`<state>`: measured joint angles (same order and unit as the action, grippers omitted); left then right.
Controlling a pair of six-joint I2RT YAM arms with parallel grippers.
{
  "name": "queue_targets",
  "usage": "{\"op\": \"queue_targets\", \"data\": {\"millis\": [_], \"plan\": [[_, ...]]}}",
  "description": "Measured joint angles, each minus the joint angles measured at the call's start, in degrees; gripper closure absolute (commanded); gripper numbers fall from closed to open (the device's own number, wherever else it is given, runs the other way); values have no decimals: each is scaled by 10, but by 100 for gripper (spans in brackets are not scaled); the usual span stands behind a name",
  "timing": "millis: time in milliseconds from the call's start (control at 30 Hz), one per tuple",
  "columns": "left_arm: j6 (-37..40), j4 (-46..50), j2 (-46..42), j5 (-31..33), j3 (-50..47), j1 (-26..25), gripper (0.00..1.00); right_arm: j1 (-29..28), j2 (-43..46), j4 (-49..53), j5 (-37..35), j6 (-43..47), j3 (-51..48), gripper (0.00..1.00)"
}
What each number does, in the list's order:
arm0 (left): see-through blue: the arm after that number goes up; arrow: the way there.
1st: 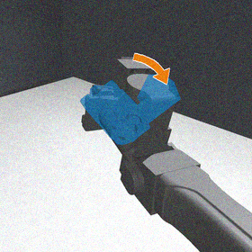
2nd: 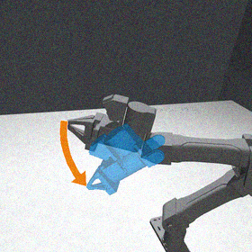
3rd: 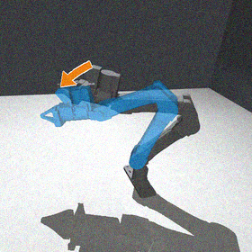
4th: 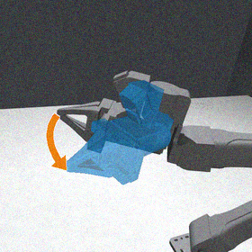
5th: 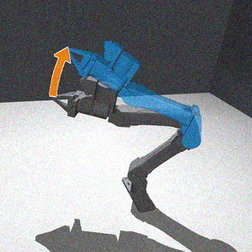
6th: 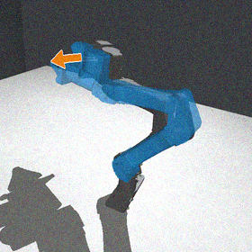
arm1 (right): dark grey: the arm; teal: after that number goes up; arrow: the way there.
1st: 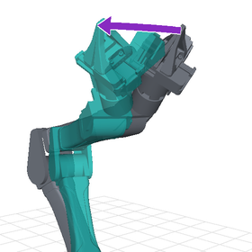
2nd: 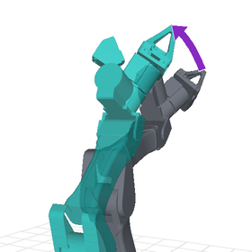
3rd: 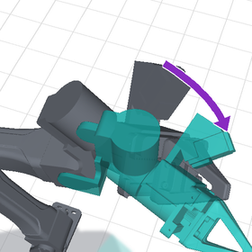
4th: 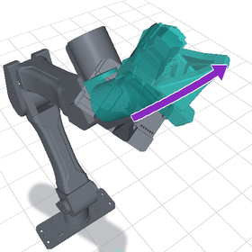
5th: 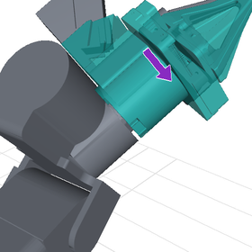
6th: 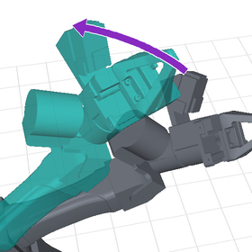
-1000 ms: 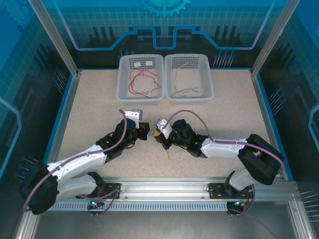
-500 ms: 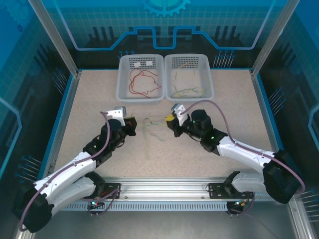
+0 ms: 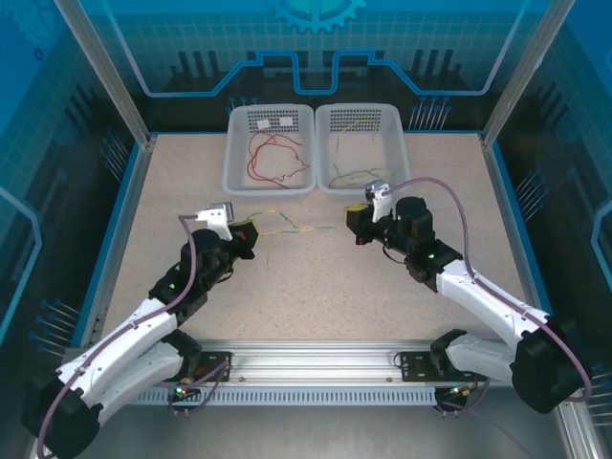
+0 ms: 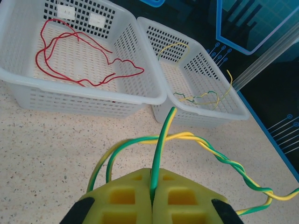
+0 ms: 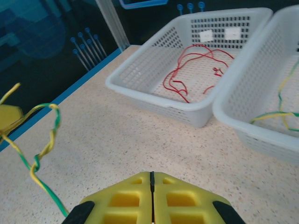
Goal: Untangle the cables
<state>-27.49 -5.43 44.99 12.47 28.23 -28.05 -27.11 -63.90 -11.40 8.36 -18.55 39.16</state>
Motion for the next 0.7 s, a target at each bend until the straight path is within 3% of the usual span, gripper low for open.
{"op": "queue_targets", "data": {"millis": [200,333,700], "plan": [[6,14,-16,-11,0,43,100,83,26,46,-14,-40,6,100],[15,44,-25,21,0,85,100,151,45,83,-69,-50,6,100],[36,97,-48,90,0,139,100,224,107,176,-164,-55,13,100]]}}
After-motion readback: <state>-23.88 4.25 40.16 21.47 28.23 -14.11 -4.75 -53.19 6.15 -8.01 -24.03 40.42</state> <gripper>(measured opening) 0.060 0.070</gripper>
